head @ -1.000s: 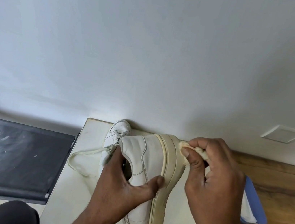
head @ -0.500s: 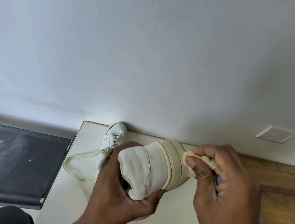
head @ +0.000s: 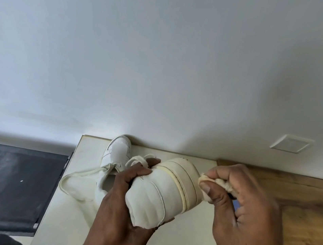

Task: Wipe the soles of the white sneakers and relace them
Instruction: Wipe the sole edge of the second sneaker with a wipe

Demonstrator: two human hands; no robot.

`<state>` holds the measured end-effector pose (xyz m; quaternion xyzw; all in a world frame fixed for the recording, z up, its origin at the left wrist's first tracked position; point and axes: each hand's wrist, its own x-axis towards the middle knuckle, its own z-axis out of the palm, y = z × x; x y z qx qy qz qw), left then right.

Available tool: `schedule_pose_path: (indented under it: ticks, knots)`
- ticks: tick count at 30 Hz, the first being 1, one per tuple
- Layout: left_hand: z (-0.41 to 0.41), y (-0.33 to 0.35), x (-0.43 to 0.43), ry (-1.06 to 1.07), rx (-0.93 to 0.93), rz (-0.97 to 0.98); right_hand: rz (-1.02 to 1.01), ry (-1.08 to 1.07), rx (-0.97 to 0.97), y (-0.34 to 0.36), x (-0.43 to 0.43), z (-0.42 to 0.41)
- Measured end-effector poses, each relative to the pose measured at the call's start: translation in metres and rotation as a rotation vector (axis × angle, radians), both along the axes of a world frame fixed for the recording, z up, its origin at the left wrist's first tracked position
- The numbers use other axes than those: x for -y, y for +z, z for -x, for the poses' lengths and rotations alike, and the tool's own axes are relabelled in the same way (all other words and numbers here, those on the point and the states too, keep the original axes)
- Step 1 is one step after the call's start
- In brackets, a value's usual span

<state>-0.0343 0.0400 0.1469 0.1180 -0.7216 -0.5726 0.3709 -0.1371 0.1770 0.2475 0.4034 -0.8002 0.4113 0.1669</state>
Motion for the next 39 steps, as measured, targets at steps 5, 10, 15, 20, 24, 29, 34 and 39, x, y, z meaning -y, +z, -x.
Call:
schedule_pose_path:
  ticks: [5, 10, 15, 20, 24, 29, 34, 39]
  knots:
    - [0.001, -0.017, 0.003, 0.029, -0.122, 0.113, -0.063, 0.030, -0.112, 0.003, 0.000, -0.019]
    - [0.002, -0.022, 0.005, 0.066, -0.141, 0.211, -0.123, 0.055, -0.156, 0.005, -0.002, -0.022]
    - [0.005, -0.020, 0.007, 0.066, -0.187, 0.411, -0.080, 0.045, -0.024, 0.007, -0.008, 0.000]
    - [0.006, -0.021, 0.007, 0.094, -0.209, 0.481, -0.167, 0.066, -0.171, 0.007, -0.005, -0.019]
    - [0.009, -0.022, 0.006, 0.175, -0.198, 0.567, -0.231, 0.065, -0.194, 0.006, -0.003, -0.018]
    - [0.011, -0.020, 0.001, 0.237, -0.180, 0.738, -0.208, 0.063, 0.004, 0.006, -0.007, 0.014]
    - [0.012, -0.025, 0.002, 0.289, -0.144, 0.807, -0.255, 0.093, -0.041, 0.001, -0.008, 0.007]
    - [0.012, -0.028, 0.001, 0.324, -0.153, 0.837, -0.295, 0.161, -0.093, 0.004, -0.008, 0.005]
